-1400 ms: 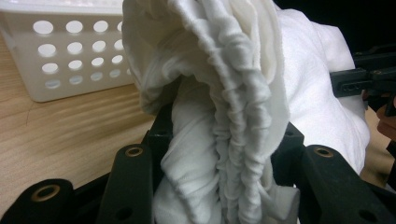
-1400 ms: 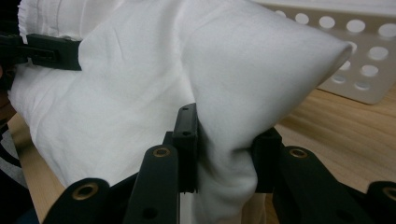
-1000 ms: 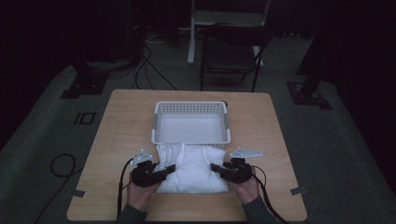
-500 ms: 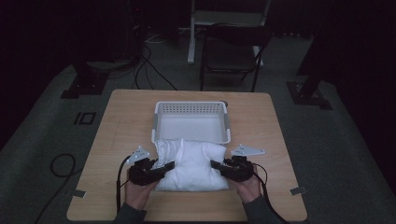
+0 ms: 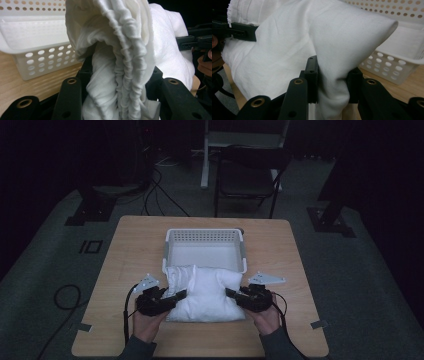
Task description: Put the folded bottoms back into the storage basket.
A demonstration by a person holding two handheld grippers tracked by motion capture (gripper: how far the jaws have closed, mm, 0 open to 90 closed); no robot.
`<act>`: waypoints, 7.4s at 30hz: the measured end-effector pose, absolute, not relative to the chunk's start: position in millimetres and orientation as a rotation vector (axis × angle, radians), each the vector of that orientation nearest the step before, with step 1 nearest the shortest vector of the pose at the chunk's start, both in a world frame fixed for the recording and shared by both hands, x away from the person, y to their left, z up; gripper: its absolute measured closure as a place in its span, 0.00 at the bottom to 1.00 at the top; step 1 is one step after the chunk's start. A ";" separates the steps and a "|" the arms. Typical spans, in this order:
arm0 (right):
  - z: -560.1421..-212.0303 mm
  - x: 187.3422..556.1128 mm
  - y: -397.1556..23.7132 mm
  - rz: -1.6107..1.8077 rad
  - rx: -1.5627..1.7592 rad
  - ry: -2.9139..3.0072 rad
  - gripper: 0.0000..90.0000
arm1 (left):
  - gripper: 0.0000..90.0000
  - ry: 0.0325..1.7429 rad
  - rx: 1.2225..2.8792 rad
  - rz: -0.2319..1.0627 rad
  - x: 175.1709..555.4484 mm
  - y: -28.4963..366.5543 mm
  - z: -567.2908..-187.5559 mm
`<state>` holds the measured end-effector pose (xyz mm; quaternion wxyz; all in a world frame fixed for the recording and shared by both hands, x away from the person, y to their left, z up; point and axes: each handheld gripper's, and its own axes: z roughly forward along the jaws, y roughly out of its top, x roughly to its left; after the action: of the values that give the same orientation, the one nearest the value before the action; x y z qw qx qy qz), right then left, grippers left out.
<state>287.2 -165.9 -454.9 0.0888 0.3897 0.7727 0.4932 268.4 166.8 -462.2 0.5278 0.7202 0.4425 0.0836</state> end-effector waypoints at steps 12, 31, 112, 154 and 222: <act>-439.0 291.3 -165.1 1.501 1.138 2.263 0.78 | 0.61 1.036 1.700 0.221 272.1 168.9 -446.8; -424.7 301.9 -163.1 1.519 1.121 2.235 0.78 | 0.61 1.017 1.686 0.240 285.4 171.3 -431.3; -401.1 379.2 -141.1 1.514 1.170 2.151 0.78 | 0.61 1.096 1.594 0.318 351.0 179.4 -412.6; -403.9 409.8 -143.3 1.432 1.242 2.129 0.78 | 0.61 1.140 1.620 0.321 388.5 167.2 -415.6; -433.5 459.7 -139.5 1.319 1.402 2.104 0.79 | 0.61 1.283 1.661 0.290 445.8 151.0 -441.6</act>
<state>459.7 -139.5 -433.5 0.1443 0.4866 0.7300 0.4577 445.8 151.0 -441.6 0.4896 0.6836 0.5280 0.1193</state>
